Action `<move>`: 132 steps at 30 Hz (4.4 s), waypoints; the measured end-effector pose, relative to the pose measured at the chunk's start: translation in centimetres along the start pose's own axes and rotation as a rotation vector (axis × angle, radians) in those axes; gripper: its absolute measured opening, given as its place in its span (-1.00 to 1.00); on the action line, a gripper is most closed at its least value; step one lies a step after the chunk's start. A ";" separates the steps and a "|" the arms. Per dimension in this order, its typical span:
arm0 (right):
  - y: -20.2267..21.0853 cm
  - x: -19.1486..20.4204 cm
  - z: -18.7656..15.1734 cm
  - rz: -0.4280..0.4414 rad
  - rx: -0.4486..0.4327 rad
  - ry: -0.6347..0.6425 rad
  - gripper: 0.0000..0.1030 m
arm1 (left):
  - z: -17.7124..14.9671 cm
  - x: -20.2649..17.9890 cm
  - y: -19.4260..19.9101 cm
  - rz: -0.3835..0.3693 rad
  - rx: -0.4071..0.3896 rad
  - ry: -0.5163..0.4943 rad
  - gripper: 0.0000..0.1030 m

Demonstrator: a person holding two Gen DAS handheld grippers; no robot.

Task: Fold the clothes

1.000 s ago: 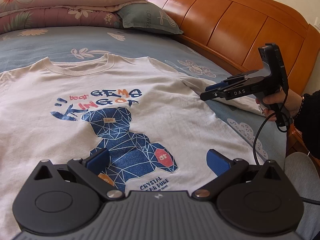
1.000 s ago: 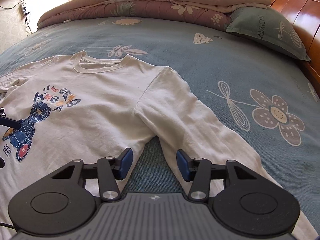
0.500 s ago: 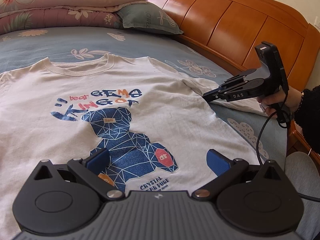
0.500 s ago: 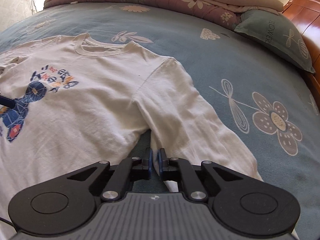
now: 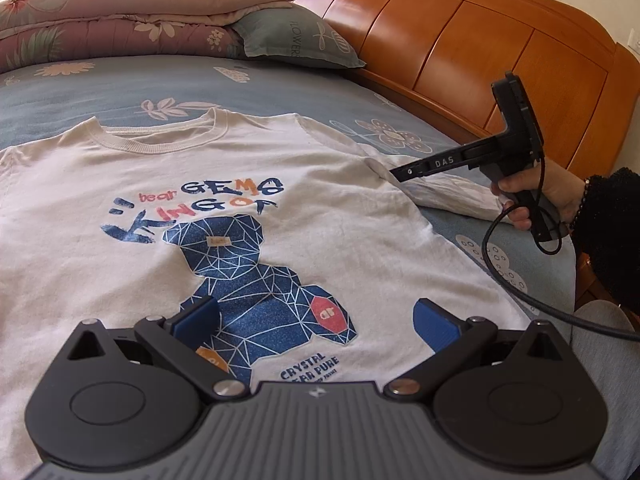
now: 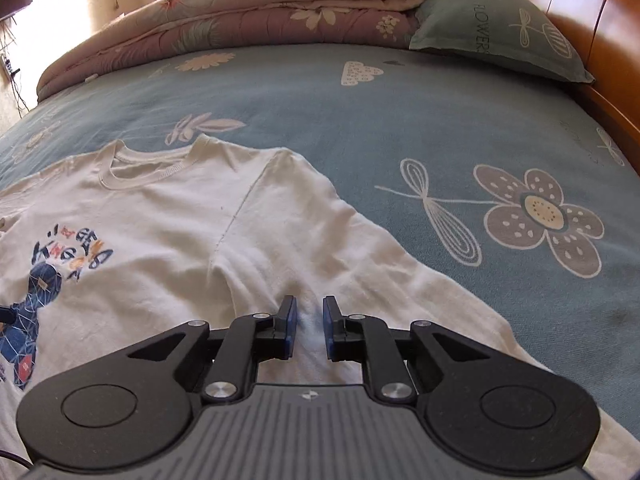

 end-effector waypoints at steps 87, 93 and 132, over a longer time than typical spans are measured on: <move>-6.7 -2.2 5.1 -0.413 -0.021 -0.444 1.00 | 2.0 4.6 4.5 0.249 -0.049 0.104 0.99; -4.6 -2.0 6.4 -0.274 -0.007 -0.468 1.00 | 2.1 4.6 4.6 0.250 -0.044 0.109 0.99; -5.5 3.0 9.7 0.053 0.037 -0.349 1.00 | 1.4 7.2 4.9 0.313 -0.003 0.196 0.99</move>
Point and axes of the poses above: each gripper's, at about its wrist camera, not at the fingertips, and y roughly against the way its jaws point, x to its left, z to its top, the point moved 1 cm from there along -y, roughly the way its jaws point, and after that the axes turned 11 degrees about -y, right-handed, at the moved point
